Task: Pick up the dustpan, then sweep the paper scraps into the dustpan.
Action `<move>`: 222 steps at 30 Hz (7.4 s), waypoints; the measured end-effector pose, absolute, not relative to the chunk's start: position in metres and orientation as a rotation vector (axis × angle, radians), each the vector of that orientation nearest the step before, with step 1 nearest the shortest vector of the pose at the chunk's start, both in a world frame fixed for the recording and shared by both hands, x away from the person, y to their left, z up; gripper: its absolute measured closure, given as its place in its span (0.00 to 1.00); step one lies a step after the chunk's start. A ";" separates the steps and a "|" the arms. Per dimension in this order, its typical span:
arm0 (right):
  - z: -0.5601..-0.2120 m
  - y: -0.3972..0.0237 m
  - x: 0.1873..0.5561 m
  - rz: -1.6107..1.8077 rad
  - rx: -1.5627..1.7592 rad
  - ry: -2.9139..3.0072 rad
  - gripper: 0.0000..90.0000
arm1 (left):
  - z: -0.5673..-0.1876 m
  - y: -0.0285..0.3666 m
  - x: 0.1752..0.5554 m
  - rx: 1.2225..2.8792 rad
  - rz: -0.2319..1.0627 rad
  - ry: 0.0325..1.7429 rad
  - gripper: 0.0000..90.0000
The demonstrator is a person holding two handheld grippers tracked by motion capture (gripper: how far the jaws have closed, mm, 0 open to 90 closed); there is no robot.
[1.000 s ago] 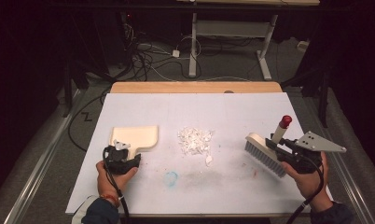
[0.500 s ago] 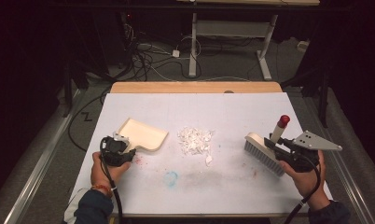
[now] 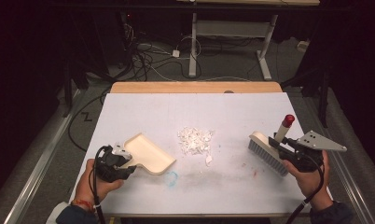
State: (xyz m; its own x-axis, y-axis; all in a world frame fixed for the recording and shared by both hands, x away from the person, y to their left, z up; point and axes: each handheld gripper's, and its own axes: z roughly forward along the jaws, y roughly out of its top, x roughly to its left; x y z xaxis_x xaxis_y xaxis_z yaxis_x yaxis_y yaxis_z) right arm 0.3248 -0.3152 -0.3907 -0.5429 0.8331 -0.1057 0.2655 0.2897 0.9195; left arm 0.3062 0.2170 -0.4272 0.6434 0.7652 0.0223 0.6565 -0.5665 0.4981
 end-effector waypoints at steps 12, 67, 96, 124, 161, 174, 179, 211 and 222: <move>-0.393 -0.315 0.348 1.213 1.016 1.911 0.79 | -0.429 0.216 0.292 2.459 0.329 1.035 0.70; -0.372 -0.255 0.433 1.263 0.976 1.969 0.79 | -0.437 0.223 0.296 2.473 0.264 1.036 0.70; -0.409 -0.145 0.474 1.239 0.788 2.089 0.79 | -0.447 0.242 0.283 2.460 0.255 1.037 0.70; -0.415 -0.153 0.450 1.293 0.695 2.179 0.78 | -0.454 0.236 0.283 2.498 0.265 1.055 0.70; -0.403 -0.152 0.454 1.133 0.847 2.025 0.79 | -0.457 0.228 0.285 2.531 0.274 1.021 0.70; -0.412 -0.125 0.446 1.165 0.793 2.084 0.78 | -0.456 0.214 0.303 2.585 0.211 0.992 0.70; -0.413 -0.117 0.439 1.213 0.774 2.112 0.78 | -0.454 0.209 0.310 2.604 0.191 0.989 0.70; -0.413 -0.072 0.397 1.448 0.624 2.253 0.78 | -0.437 0.179 0.349 2.756 0.099 0.924 0.70; -0.411 -0.055 0.387 1.486 0.530 2.277 0.79 | -0.443 0.173 0.349 2.781 0.091 0.901 0.70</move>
